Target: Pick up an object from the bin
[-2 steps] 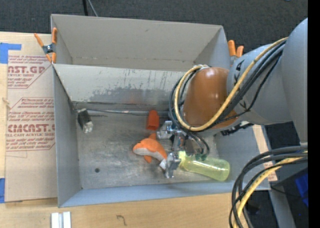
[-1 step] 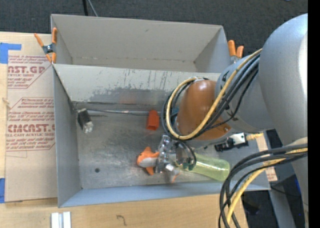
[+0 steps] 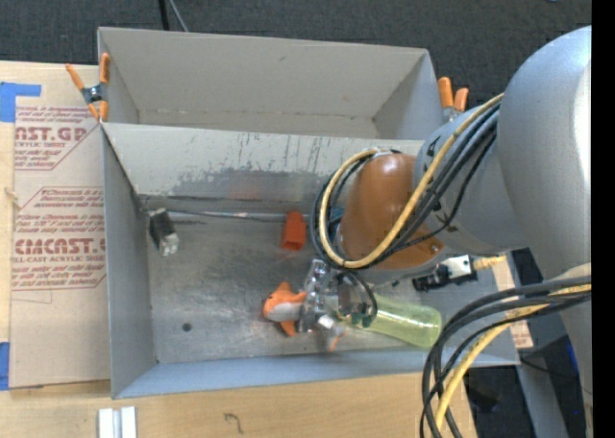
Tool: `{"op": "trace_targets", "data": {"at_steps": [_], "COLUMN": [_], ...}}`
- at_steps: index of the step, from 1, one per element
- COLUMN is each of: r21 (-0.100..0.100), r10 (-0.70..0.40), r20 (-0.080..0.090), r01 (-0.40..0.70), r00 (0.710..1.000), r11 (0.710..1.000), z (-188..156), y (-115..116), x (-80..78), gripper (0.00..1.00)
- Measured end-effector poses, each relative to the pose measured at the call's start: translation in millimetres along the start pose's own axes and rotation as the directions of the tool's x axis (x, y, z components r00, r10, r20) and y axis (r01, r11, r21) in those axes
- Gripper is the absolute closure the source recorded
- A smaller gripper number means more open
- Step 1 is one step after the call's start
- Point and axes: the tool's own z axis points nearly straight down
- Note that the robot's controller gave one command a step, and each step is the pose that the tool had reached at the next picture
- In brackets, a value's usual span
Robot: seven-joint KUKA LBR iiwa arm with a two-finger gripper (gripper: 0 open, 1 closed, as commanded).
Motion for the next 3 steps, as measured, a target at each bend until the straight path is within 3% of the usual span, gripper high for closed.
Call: {"op": "trace_targets", "data": {"at_steps": [1, 2, 3], "r21": [0.003, 0.003, 0.001], "r10": [0.021, 0.021, -0.227], "r20": [-0.010, -0.010, -0.007], "r01": [-0.021, -0.021, 0.227], "r00": [1.000, 1.000, 0.974], "r11": [1.000, 1.000, 0.974], "z": [-124, -124, -234], "y": [7, 7, 0], "x": [-2.2, -2.1, -13.1], "gripper": [1.00, 1.00, 1.00]}}
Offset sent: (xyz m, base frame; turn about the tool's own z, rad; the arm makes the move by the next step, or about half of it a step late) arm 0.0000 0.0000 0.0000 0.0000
